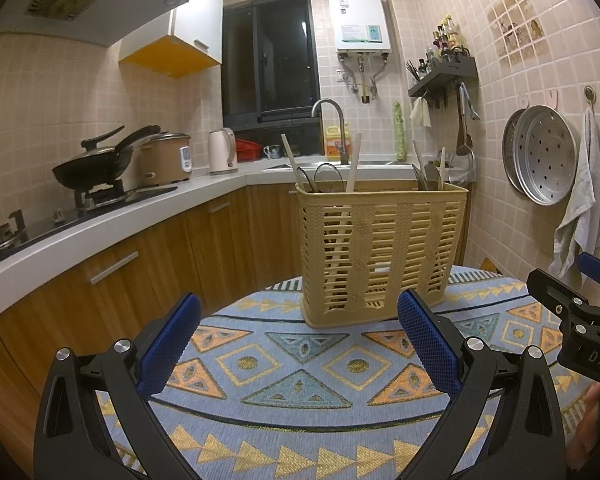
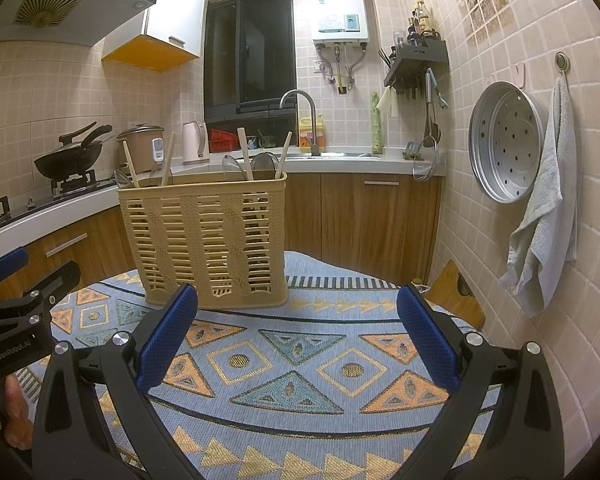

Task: Organize utensils

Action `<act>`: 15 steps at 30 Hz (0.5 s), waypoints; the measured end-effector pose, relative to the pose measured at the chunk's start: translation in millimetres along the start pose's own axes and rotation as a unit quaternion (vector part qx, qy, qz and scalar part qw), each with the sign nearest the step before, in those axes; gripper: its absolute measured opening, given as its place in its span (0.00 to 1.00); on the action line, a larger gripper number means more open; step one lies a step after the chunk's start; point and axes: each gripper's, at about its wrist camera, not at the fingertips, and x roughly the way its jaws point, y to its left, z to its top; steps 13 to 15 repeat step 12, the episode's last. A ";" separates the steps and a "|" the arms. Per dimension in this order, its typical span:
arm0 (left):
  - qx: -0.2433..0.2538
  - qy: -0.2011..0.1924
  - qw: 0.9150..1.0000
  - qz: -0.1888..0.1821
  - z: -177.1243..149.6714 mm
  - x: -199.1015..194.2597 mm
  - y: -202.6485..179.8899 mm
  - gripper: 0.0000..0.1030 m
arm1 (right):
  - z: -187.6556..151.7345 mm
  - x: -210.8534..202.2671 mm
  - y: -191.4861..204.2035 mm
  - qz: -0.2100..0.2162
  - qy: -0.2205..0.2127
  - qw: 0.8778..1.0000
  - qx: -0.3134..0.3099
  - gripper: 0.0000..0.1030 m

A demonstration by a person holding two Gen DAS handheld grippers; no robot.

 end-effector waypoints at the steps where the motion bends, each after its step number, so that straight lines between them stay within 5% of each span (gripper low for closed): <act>1: -0.001 -0.003 1.000 -0.002 -0.3 -1.2 0.8 0.93 | 0.1 0.1 0.0 0.000 0.000 1.000 0.000 0.93; 15: -0.012 0.008 1.000 -0.017 0.7 2.7 7.7 0.93 | -1.6 1.1 -1.1 0.001 0.002 1.000 0.000 0.93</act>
